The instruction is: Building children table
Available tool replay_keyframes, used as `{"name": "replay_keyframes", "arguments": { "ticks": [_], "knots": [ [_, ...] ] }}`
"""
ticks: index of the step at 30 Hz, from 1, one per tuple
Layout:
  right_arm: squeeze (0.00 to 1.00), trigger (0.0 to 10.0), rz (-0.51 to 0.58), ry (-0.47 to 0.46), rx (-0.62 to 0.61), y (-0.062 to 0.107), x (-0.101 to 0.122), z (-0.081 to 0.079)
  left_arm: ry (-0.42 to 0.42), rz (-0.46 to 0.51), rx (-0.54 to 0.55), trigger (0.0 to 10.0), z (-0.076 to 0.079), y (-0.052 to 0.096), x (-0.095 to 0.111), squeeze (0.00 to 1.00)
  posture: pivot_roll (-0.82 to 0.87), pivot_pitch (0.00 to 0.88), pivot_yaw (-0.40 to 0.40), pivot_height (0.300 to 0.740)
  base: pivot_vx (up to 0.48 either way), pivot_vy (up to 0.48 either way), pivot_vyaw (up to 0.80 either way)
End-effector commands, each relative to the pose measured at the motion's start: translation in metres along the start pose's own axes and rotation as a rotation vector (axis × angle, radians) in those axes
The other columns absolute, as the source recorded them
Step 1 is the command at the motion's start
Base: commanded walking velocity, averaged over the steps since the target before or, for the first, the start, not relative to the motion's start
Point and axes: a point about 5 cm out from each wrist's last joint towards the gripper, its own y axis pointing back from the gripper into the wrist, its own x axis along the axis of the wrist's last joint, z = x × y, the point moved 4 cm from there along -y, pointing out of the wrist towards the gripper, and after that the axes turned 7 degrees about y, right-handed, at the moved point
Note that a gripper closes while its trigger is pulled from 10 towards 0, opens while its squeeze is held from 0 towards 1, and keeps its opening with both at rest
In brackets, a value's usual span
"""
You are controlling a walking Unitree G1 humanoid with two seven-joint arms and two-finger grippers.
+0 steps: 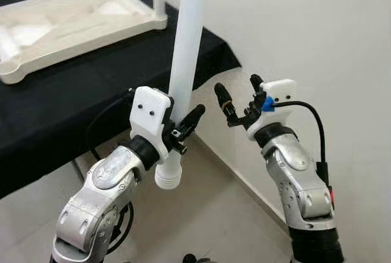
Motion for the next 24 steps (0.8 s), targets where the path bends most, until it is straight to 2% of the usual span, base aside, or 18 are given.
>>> {"name": "replay_keyframes", "arguments": {
  "ticks": [1, 2, 3, 5, 8, 9, 11, 12, 13, 16, 19, 20, 21, 22, 24],
  "knots": [
    [0.00, 10.0, -0.012, 0.015, 0.004, 0.003, -0.005, -0.001, -0.003, 0.005, -0.005, 10.0, -0.001, 0.002, 0.000, 0.00, 0.04, 0.137, -0.078, 0.740, 0.000, 0.000, -0.78],
    [0.00, 10.0, -0.016, 0.022, 0.013, 0.003, -0.010, -0.003, -0.001, 0.011, 0.010, 10.0, -0.017, 0.003, 0.001, 0.00, 0.04, 0.106, -0.074, 0.740, 0.000, 0.000, 0.00],
    [0.00, 10.0, -0.030, 0.013, 0.028, 0.004, -0.014, -0.004, 0.005, 0.015, 0.022, 10.0, -0.026, 0.003, 0.003, 0.00, 0.04, 0.100, -0.075, 0.740, 0.000, 0.000, 0.00],
    [0.00, 10.0, -0.046, 0.001, 0.046, 0.004, -0.018, -0.007, 0.013, 0.021, 0.034, 10.0, -0.035, 0.004, 0.005, 0.00, 0.04, 0.100, -0.075, 0.740, 0.000, 0.000, 0.00],
    [0.00, 10.0, -0.085, -0.092, 0.137, 0.007, -0.029, -0.013, 0.012, 0.036, 0.025, 10.0, -0.046, 0.001, 0.012, 0.00, 0.04, 0.079, -0.071, 0.740, 0.000, 0.000, 0.00],
    [0.00, 10.0, -0.085, -0.092, 0.137, 0.007, -0.029, -0.013, 0.012, 0.036, 0.025, 10.0, -0.046, 0.001, 0.012, 0.00, 0.04, 0.079, -0.071, 0.740, 0.000, 0.000, 0.00],
    [0.00, 10.0, -0.116, -0.116, 0.180, 0.009, -0.037, -0.013, 0.062, 0.047, -0.043, 10.0, -0.044, -0.001, 0.016, 0.00, 0.04, 0.070, -0.072, 0.740, 0.000, 0.000, 0.00],
    [0.00, 10.0, -0.116, -0.116, 0.180, 0.009, -0.037, -0.013, 0.062, 0.047, -0.043, 10.0, -0.044, -0.001, 0.016, 0.00, 0.04, 0.070, -0.072, 0.740, 0.000, 0.000, 0.00],
    [0.00, 10.0, -0.143, -0.144, 0.221, 0.009, -0.043, -0.012, 0.070, 0.033, -0.110, 10.0, -0.041, -0.001, 0.018, 0.00, 0.03, 0.066, -0.073, 0.740, 0.000, 0.000, 0.00],
    [0.00, 10.0, -0.219, -0.170, 0.303, 0.011, -0.058, -0.006, 0.062, 0.004, -0.206, 10.0, -0.040, 0.000, 0.019, 0.00, 0.04, 0.056, -0.076, 0.740, 0.000, 0.000, 0.00],
    [0.00, 10.0, -0.235, -0.186, 0.330, 0.012, -0.060, -0.005, 0.066, 0.001, -0.232, 10.0, -0.040, 0.001, 0.019, 0.00, 0.04, 0.054, -0.077, 0.740, 0.000, 0.000, 0.00],
    [0.00, 10.0, -0.309, -0.240, 0.452, 0.019, -0.069, -0.005, 0.091, -0.049, -0.338, 10.0, -0.034, 0.005, 0.015, 0.00, 0.04, 0.049, -0.074, 0.740, 0.000, 0.000, 0.00],
    [0.00, 10.0, -0.309, -0.240, 0.452, 0.019, -0.069, -0.005, 0.091, -0.049, -0.338, 10.0, -0.034, 0.005, 0.015, 0.00, 0.04, 0.049, -0.074, 0.740, 0.000, 0.000, 0.00],
    [0.00, 10.0, -0.338, -0.263, 0.512, 0.024, -0.072, -0.006, 0.113, -0.081, -0.401, 10.0, -0.030, 0.008, 0.012, 0.00, 0.04, 0.049, -0.074, 0.740, 0.000, 0.000, 0.00],
    [0.00, 10.0, -0.327, -0.284, 0.640, 0.035, -0.068, -0.008, 0.152, -0.109, -0.450, 10.0, -0.031, 0.010, 0.010, 0.00, 0.04, 0.049, -0.077, 0.740, 0.000, 0.000, 0.00]
  ]
}}
